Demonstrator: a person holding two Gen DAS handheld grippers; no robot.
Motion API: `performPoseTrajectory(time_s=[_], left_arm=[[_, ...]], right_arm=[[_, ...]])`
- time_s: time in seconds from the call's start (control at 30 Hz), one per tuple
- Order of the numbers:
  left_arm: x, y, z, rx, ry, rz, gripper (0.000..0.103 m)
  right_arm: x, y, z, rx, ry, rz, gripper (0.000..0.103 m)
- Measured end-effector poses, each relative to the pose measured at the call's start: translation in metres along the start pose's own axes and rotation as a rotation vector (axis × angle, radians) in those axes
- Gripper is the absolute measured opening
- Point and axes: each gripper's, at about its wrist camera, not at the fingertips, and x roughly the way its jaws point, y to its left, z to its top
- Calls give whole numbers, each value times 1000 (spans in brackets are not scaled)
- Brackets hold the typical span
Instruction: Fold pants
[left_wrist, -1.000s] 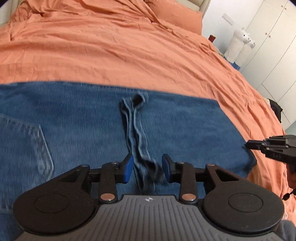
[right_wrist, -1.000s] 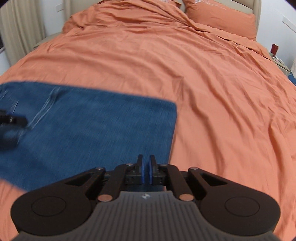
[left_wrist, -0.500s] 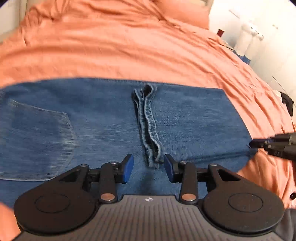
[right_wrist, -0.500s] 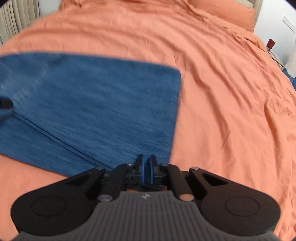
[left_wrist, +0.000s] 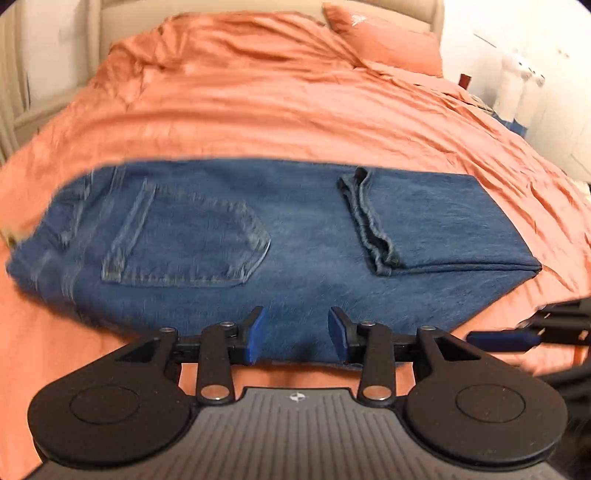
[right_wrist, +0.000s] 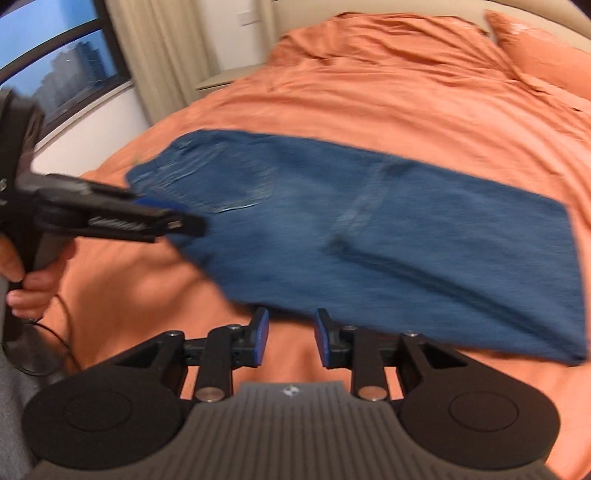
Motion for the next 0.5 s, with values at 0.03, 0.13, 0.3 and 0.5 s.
performPoseTrajectory(time_s=[0.03,0.13,0.3,0.5], left_arm=[[1,5,-2,-2,11,-2,46],[7,9,-8,38,23,29,46],[16,13,-9,55,16,7,46],[21,27,-4,17,2,-20,46]], right_arm=[[6,9,-2,-20,-3,-8,31],[26,26,-6,-77,-6,-42,37],[50,42,-6,-175,-33,-101,37],[58,46,3,-275,-76,-154,39]])
